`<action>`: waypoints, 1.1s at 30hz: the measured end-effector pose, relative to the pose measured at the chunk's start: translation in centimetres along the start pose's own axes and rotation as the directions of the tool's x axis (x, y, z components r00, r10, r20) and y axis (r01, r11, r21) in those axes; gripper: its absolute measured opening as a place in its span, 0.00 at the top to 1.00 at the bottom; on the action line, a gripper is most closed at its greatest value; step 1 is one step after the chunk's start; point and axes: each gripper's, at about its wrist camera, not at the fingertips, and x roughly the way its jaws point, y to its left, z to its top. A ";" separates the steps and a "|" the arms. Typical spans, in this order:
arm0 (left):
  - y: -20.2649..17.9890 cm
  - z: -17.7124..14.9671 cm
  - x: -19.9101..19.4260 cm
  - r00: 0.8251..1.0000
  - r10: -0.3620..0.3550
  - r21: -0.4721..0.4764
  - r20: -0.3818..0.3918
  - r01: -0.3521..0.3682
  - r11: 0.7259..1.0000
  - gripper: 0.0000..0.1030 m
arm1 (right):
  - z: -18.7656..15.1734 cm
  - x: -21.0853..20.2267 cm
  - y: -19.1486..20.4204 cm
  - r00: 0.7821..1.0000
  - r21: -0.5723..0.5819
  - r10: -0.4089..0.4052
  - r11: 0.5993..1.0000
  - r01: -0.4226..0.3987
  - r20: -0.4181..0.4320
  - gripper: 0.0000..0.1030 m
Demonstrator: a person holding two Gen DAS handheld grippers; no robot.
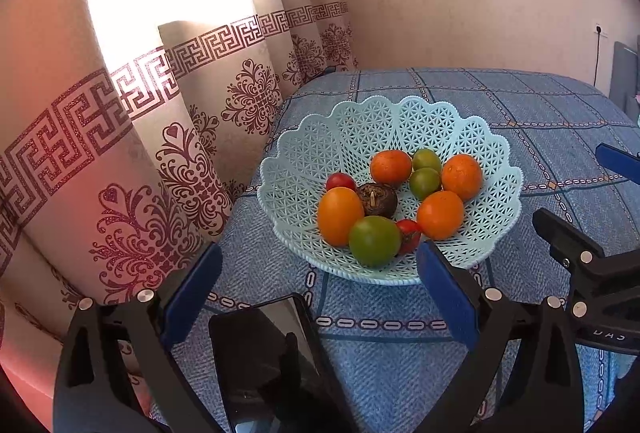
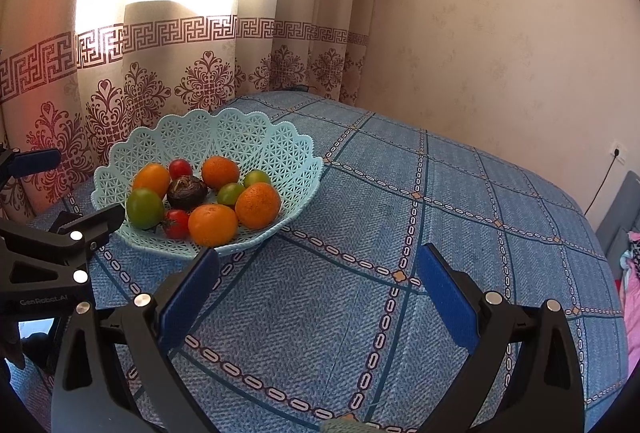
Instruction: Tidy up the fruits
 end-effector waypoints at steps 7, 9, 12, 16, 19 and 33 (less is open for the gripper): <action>-0.4 0.0 -0.3 1.000 -0.005 0.020 0.006 0.005 1.000 0.04 | -0.1 0.0 0.0 1.000 -0.002 0.002 1.000 -0.002 -0.001 0.05; -0.5 0.0 -0.6 1.000 -0.006 0.028 0.012 0.006 1.000 0.04 | -0.1 0.0 0.0 1.000 -0.001 0.001 1.000 -0.001 -0.001 0.05; -0.6 0.0 -0.8 1.000 -0.005 0.035 0.014 0.005 0.999 0.04 | -0.1 0.0 0.1 1.000 -0.003 0.002 1.000 -0.002 0.000 0.05; -0.6 0.0 -0.9 1.000 -0.005 0.047 0.016 0.004 0.999 0.04 | -0.2 0.0 0.1 1.000 -0.005 0.005 1.000 -0.005 -0.001 0.05; -0.7 -0.1 -1.0 1.000 -0.003 0.061 0.016 0.002 0.998 0.04 | -0.2 -0.1 0.2 1.000 -0.004 0.006 1.000 -0.006 -0.001 0.05; -0.7 -0.1 -0.9 1.000 -0.006 0.078 0.016 0.004 0.997 0.04 | -0.4 0.2 -0.3 0.999 0.028 0.036 0.999 -0.036 -0.023 0.05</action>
